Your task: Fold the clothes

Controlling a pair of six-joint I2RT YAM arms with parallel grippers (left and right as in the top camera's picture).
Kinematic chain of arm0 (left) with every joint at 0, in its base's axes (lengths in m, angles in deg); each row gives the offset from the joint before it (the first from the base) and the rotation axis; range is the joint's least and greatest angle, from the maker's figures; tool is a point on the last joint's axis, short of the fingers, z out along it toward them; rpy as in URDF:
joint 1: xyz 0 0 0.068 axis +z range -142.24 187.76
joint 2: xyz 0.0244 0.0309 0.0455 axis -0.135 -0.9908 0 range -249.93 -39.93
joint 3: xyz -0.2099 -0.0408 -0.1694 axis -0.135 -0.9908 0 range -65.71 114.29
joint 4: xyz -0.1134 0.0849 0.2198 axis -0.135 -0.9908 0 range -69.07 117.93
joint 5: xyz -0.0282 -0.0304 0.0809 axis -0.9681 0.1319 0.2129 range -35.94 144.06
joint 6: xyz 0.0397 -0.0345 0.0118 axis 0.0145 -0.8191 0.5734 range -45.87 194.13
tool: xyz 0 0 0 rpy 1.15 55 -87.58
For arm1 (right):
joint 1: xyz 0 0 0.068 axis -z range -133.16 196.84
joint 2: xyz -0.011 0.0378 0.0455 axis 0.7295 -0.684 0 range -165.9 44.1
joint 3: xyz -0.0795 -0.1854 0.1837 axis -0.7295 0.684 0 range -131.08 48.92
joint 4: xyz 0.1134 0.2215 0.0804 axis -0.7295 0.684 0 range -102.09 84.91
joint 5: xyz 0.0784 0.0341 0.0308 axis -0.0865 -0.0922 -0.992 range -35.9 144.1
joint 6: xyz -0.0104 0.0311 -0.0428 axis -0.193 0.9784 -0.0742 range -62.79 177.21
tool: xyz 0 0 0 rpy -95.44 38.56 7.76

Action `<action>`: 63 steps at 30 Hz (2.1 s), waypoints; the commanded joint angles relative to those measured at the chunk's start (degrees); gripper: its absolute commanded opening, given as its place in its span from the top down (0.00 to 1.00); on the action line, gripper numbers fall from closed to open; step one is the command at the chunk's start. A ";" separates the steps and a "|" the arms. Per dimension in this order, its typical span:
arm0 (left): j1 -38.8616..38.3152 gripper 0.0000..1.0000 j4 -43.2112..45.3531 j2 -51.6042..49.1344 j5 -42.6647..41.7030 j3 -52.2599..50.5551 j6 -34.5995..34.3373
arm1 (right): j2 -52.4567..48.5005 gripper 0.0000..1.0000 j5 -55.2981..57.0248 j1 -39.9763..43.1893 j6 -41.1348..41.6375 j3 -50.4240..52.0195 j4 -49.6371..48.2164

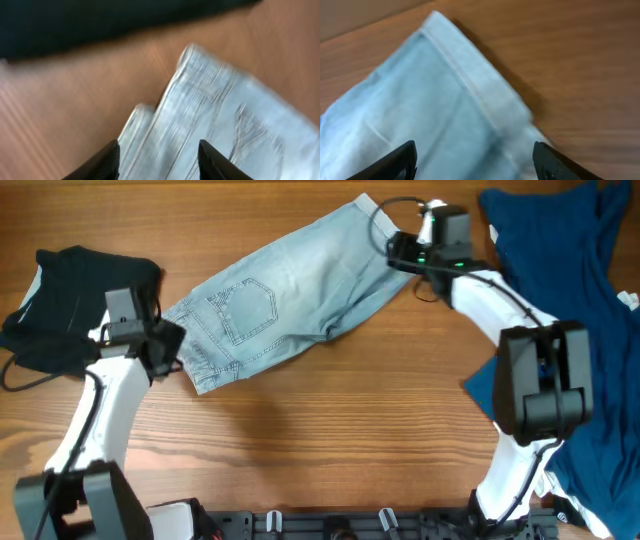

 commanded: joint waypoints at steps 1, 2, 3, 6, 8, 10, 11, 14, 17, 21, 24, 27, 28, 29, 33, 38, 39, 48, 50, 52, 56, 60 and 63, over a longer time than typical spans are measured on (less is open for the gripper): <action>-1.29 0.48 -9.97 1.27 -7.65 0.24 2.82 | 0.68 0.25 -10.47 2.40 1.51 -0.26 2.38; -1.81 0.47 -12.26 1.29 -7.61 0.24 2.84 | 0.35 0.25 -11.39 2.27 1.51 -0.26 2.54; -2.38 0.46 -14.58 1.27 -7.45 0.24 2.93 | -0.42 0.27 -12.94 1.97 1.49 -0.26 2.43; -3.69 0.45 -17.46 1.27 -6.51 0.24 3.04 | -1.64 0.28 -16.90 1.38 1.44 -0.26 2.32; -4.55 0.45 -18.08 1.27 -6.56 0.24 3.02 | -1.92 0.31 -17.05 1.18 1.03 -0.26 2.47; -5.42 0.45 -18.47 1.22 -6.21 0.24 3.02 | -3.10 0.32 -17.03 1.05 1.60 -0.26 3.19; -6.05 0.44 -18.43 1.14 -4.39 0.24 2.99 | -4.42 0.32 -17.05 0.85 2.05 -0.26 3.34; -6.51 0.44 -18.47 1.09 -3.06 0.24 2.99 | -7.21 0.32 -17.05 0.63 2.23 -0.26 3.34; -6.56 0.43 -18.45 1.09 -3.10 0.24 2.99 | -8.98 0.32 -17.31 0.63 3.78 -0.26 2.29; -6.56 0.43 -18.49 1.09 -3.10 0.24 2.99 | -8.98 0.57 -17.92 0.57 5.70 -0.26 -1.18; -6.56 0.43 -18.73 1.09 -3.10 0.24 2.99 | -8.98 0.75 -17.92 0.59 7.80 -0.26 -3.72; -6.54 0.43 -18.93 1.09 -3.08 0.24 2.99 | -8.50 0.96 -17.94 0.59 8.11 -0.26 -3.30; -6.54 0.42 -18.93 1.09 -3.08 0.24 2.99 | -6.93 0.96 -17.90 0.59 7.89 -0.26 -1.68; -6.54 0.42 -18.93 1.09 -3.06 0.24 3.02 | -4.70 0.96 -17.84 0.66 7.21 -0.26 -0.04; -6.54 0.43 -19.15 1.09 -2.89 0.24 3.02 | 4.83 0.96 -11.76 1.20 6.05 -0.26 11.50; -6.54 0.43 -20.33 1.09 -2.23 0.24 3.02 | 6.51 0.96 -4.94 1.22 6.05 -0.26 26.60; -6.54 0.42 -20.41 1.09 -2.23 0.24 2.99 | 6.49 0.96 -4.92 1.22 6.03 -0.26 29.00; -6.54 0.46 -21.27 1.09 -0.20 0.24 2.99 | 6.49 0.96 -4.98 1.97 6.05 -0.26 38.53; -6.54 0.46 -19.65 1.09 2.36 0.24 2.97 | 6.49 0.96 -4.96 2.05 5.99 -0.26 38.58; -6.51 0.46 -15.76 1.09 2.67 0.24 2.99 | 6.49 0.96 -4.98 2.05 6.01 -0.26 38.62; -5.84 0.46 -7.10 0.61 4.90 0.24 2.97 | 6.49 0.96 -4.98 2.05 5.99 -0.26 39.06; -5.84 0.46 -3.96 -3.96 4.85 0.24 2.99 | 6.49 0.96 -4.96 2.05 5.70 -0.26 39.45; -5.84 0.46 -0.94 -8.66 2.67 0.24 2.99 | 6.49 0.96 -4.98 2.05 5.53 -0.26 39.69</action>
